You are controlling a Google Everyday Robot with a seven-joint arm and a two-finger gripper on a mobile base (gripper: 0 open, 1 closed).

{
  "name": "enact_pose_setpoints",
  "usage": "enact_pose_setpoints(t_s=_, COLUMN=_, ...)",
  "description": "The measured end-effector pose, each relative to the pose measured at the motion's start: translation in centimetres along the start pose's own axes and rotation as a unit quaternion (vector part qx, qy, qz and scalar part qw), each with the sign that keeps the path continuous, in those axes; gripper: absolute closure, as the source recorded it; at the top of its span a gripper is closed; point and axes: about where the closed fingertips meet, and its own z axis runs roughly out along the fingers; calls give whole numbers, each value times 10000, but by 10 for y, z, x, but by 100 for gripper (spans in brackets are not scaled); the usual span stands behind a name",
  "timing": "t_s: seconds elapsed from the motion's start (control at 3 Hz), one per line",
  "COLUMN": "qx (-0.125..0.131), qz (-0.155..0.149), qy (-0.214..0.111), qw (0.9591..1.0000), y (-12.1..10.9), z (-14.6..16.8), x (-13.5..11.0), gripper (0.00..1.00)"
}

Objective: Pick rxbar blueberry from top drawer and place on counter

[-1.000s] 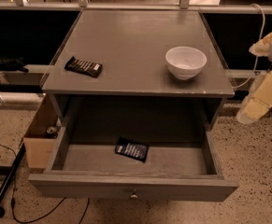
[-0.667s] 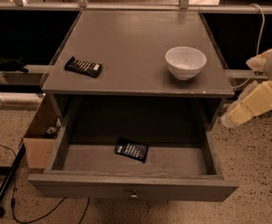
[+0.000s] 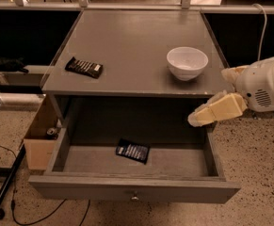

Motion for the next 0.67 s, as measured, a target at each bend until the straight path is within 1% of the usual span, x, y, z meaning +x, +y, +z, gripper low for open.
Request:
enact_pose_setpoints(t_s=0.33, qx=-8, qz=-3, qy=23, qw=10000, y=2, z=5, x=3, gripper=0)
enact_pose_setpoints(t_s=0.67, qx=-38, qz=-12, qy=121, qw=9999, y=9, z=25, x=15, gripper=0)
